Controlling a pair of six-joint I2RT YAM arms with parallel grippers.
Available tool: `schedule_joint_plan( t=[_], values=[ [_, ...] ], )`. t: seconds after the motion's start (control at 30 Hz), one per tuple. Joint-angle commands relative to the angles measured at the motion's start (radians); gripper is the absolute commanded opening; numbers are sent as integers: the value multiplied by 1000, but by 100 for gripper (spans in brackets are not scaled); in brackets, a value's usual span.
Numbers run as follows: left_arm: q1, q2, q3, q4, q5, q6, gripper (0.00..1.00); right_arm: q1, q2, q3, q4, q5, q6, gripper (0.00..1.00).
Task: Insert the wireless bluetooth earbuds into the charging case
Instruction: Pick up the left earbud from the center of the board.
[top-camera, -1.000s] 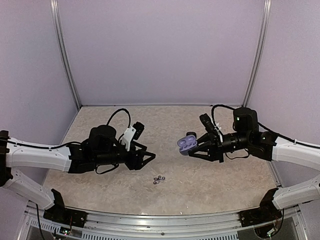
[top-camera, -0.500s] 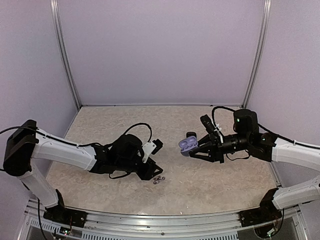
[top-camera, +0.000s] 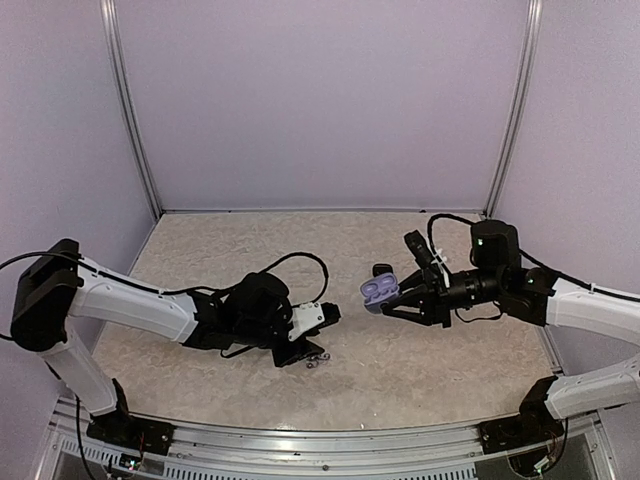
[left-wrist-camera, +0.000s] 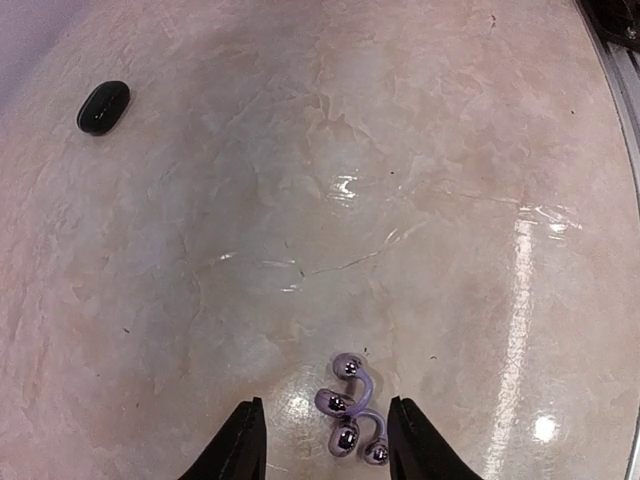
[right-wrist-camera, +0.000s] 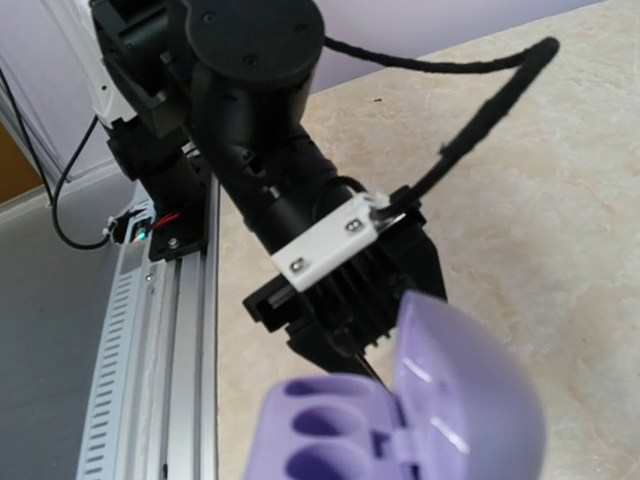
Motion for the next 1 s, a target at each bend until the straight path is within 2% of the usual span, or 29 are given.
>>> schedule_joint_plan(
  t=[0.0, 0.2, 0.6, 0.97],
  values=[
    [6, 12, 10, -11, 19, 161, 41, -16, -37, -10, -6, -3, 5, 0],
    [3, 44, 37, -65, 16, 240, 36, -24, -49, -21, -2, 5, 17, 0],
    [-22, 147, 110, -76, -32, 295, 34, -43, -70, -24, -22, 33, 32, 0],
    [-37, 179, 131, -102, -56, 348, 30, -50, -62, -25, -20, 26, 32, 0]
  ],
)
